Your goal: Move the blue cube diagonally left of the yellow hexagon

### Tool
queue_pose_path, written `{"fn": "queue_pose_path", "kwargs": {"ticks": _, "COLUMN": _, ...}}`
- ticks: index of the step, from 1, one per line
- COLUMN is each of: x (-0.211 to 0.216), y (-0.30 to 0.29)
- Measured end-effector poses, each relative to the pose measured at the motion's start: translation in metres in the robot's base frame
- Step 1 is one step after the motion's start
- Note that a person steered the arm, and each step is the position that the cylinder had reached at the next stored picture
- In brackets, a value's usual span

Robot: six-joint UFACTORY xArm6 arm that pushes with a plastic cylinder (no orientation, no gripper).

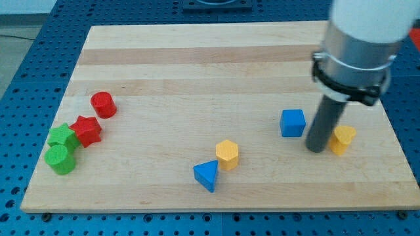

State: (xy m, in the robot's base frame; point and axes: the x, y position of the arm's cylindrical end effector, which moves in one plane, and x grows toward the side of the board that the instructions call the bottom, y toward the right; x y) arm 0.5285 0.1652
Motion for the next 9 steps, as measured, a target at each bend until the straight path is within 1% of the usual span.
{"fn": "queue_pose_path", "kwargs": {"ticks": 1, "x": 0.003, "y": 0.024}}
{"fn": "queue_pose_path", "kwargs": {"ticks": 2, "x": 0.001, "y": 0.079}}
{"fn": "queue_pose_path", "kwargs": {"ticks": 3, "x": 0.007, "y": 0.091}}
{"fn": "queue_pose_path", "kwargs": {"ticks": 4, "x": 0.009, "y": 0.137}}
{"fn": "queue_pose_path", "kwargs": {"ticks": 5, "x": -0.015, "y": 0.159}}
{"fn": "queue_pose_path", "kwargs": {"ticks": 6, "x": -0.029, "y": 0.093}}
{"fn": "queue_pose_path", "kwargs": {"ticks": 7, "x": -0.031, "y": 0.004}}
{"fn": "queue_pose_path", "kwargs": {"ticks": 8, "x": -0.037, "y": -0.059}}
{"fn": "queue_pose_path", "kwargs": {"ticks": 9, "x": -0.047, "y": -0.107}}
